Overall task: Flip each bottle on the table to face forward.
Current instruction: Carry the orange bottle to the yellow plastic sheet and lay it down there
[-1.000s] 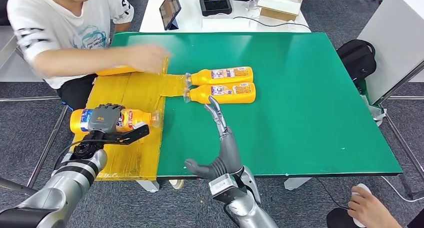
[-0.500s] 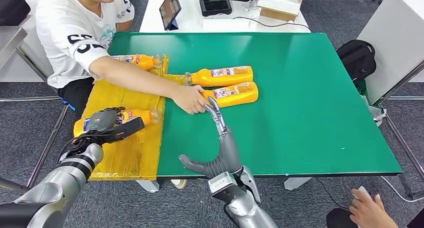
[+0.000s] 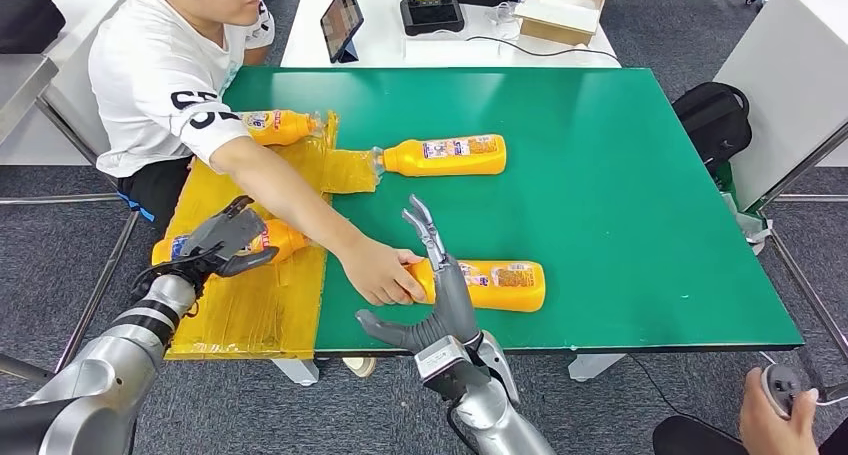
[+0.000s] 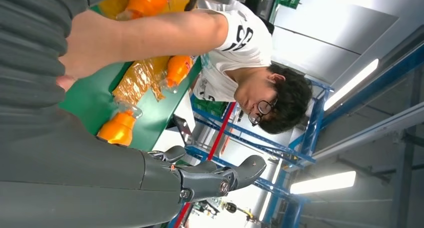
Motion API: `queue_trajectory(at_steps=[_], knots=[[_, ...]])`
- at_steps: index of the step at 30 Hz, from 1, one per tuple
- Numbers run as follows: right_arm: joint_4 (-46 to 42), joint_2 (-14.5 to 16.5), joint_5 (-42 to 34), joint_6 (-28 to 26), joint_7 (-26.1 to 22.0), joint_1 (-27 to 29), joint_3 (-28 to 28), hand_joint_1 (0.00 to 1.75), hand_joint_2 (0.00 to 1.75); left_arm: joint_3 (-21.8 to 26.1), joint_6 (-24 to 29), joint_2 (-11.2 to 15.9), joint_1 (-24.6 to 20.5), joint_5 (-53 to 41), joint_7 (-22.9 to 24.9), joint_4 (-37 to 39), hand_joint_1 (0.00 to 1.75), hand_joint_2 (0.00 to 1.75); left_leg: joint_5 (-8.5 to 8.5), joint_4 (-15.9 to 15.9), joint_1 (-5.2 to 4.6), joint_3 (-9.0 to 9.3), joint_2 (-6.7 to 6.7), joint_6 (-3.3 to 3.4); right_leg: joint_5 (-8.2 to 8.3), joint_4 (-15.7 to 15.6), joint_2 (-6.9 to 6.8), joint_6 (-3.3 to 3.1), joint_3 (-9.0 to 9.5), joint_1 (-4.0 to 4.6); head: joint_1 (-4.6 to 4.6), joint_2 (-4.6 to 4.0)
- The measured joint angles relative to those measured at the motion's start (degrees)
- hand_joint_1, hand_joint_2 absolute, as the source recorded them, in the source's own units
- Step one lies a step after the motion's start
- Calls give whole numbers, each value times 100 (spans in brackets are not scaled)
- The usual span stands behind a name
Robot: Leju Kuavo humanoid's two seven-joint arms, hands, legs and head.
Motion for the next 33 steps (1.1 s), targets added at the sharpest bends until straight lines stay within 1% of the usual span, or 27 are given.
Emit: queue_trajectory(at_steps=[4, 7, 9, 11, 13, 14, 16, 17, 18, 22, 27, 30, 33], knots=[[103, 0, -33, 26, 1, -28, -2, 0, 175, 429, -679, -55, 25, 797, -571, -26, 0, 0, 2, 0, 0, 6, -1, -1, 0, 0, -1, 0, 7, 0, 1, 0], [160, 0, -50, 57, 1, -35, -3, 0, 175, 728, -899, -131, 102, 1230, -809, -106, 0, 0, 4, 0, 0, 6, -2, -2, 1, 0, -1, 0, 7, 0, 2, 0], [190, 0, -51, 73, 1, -39, -4, 0, 175, 865, -890, -183, 151, 1430, -937, -169, 0, 87, 4, 0, 0, 5, -1, -2, 1, 0, 0, 0, 5, 0, 2, 0], [212, -1, 23, 77, 36, -39, -5, 0, 175, 1010, -667, -275, 249, 1889, -1148, -330, 0, 175, 4, 1, -1, 2, 0, -2, 1, 0, 1, 0, -2, 0, 1, 0], [223, -7, 218, 74, 168, -39, -6, 0, 175, 1157, -78, -426, 409, 2545, -1366, -665, 0, 175, 4, 1, 0, -5, 2, -2, 1, 0, 2, 0, -11, 0, 1, 0], [230, -17, 374, 69, 293, -44, -6, 0, 175, 1199, 360, -510, 511, 2848, -1436, -916, 0, 175, 3, 1, 0, -8, 3, -3, 1, 1, 2, 0, -14, 0, 1, 0], [256, -66, 739, 50, 596, -74, -5, 0, 175, 1184, 1257, -654, 744, 3281, -1491, -1501, 0, 175, 3, 1, 0, -13, 5, -3, 1, 1, 3, 0, -19, 0, 0, 0], [274, -106, 908, 39, 728, -101, -5, 0, 175, 1145, 1635, -718, 875, 3439, -1500, -1821, 0, 175, 2, 1, 0, -15, 5, -3, 1, 0, 3, 1, -22, 0, -1, 0], [292, -151, 1022, 30, 815, -133, -6, 0, 175, 1096, 1881, -767, 997, 3547, -1506, -2114, 0, 175, 2, 1, 0, -18, 4, -3, 1, 0, 2, 1, -24, 0, 0, 0], [341, -335, 1408, 14, 1123, -271, -7, 0, 175, 883, 2316, -877, 1437, 3890, -1510, -3083, 0, 175, 2, 1, -1, -28, -2, -3, 0, -1, -3, 1, -28, 0, 1, 0], [346, -692, 1914, 115, 1613, -469, -56, 0, 175, 434, 2890, -938, 2004, 4112, -1511, -4164, 0, 175, 2, 2, -3, -31, -3, -1, 1, -4, -4, 2, -29, -2, 2, 0], [345, -949, 2203, 429, 2060, -573, -84, 0, 175, 192, 3166, -940, 2295, 4087, -1511, -4648, 0, 175, 1, 2, -3, -31, -4, -1, 1, -5, -6, 2, -29, -2, -1, 0], [345, -1258, 2321, 837, 2494, -654, -127, 0, 175, 5, 3229, -937, 2548, 4064, -1511, -4972, 0, 175, 1, 2, -3, -32, -8, 0, 1, -5, -9, 2, -29, -2, -1, 0]])
